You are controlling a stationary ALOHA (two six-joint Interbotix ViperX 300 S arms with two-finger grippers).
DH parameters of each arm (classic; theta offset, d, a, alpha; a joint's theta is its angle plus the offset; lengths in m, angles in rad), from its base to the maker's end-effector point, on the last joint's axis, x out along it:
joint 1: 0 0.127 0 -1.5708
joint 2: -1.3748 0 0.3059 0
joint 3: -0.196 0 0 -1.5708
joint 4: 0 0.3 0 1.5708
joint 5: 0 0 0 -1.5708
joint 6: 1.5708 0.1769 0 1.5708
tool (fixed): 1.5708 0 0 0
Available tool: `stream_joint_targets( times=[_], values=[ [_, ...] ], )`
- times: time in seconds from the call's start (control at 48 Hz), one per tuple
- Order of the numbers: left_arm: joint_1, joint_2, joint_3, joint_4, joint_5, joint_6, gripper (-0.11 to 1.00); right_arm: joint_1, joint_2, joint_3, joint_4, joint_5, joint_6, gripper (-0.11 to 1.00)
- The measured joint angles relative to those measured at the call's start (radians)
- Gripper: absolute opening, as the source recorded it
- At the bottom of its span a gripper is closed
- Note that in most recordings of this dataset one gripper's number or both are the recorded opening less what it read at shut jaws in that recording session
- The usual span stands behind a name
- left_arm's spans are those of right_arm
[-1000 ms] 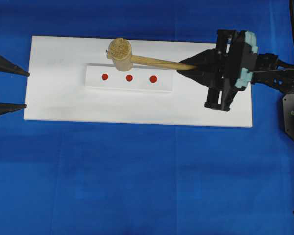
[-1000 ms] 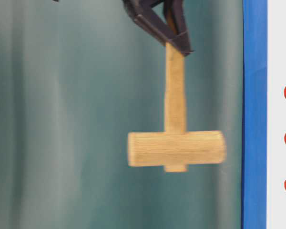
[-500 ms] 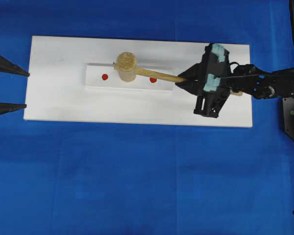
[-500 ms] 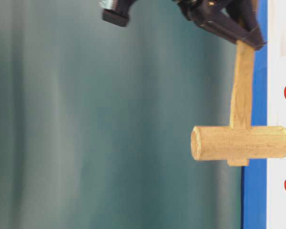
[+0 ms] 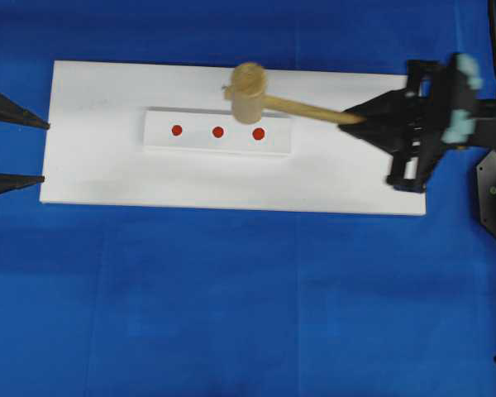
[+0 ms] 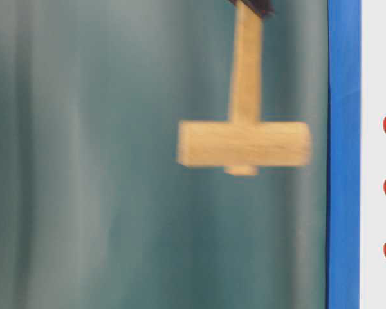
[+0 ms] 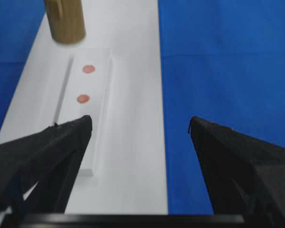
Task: Hit the mark with a hammer.
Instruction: 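Lift the mallet and move its head back toward the left gripper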
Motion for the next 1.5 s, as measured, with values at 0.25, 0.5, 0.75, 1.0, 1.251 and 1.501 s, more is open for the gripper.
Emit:
stream_joint_targets(
  times=[0.25,0.5,0.75,1.0,1.251,1.501],
  values=[
    [0.0,-0.002,0.0,0.0,0.0,0.0,0.81,0.0,-0.094,0.018,-0.003,0.018,-0.009,0.03],
    [0.0,0.0,0.0,-0.002,0.0,0.0,0.81,0.0,-0.025,0.02,-0.003,0.025,-0.006,0.03],
    [0.0,-0.002,0.0,0.0,0.0,0.0,0.81,0.002,0.225,0.031,0.044,0.087,0.02,0.03],
    [0.0,-0.002,-0.002,-0.002,0.0,-0.005,0.81,0.003,0.252,0.028,0.055,0.069,0.018,0.03],
    [0.0,-0.002,0.0,-0.002,0.0,-0.005,0.81,0.003,0.126,0.023,0.055,0.046,0.008,0.03],
    [0.0,-0.002,0.0,-0.002,0.0,-0.005,0.81,0.012,-0.015,0.012,0.008,0.044,0.0,0.03]
  ],
)
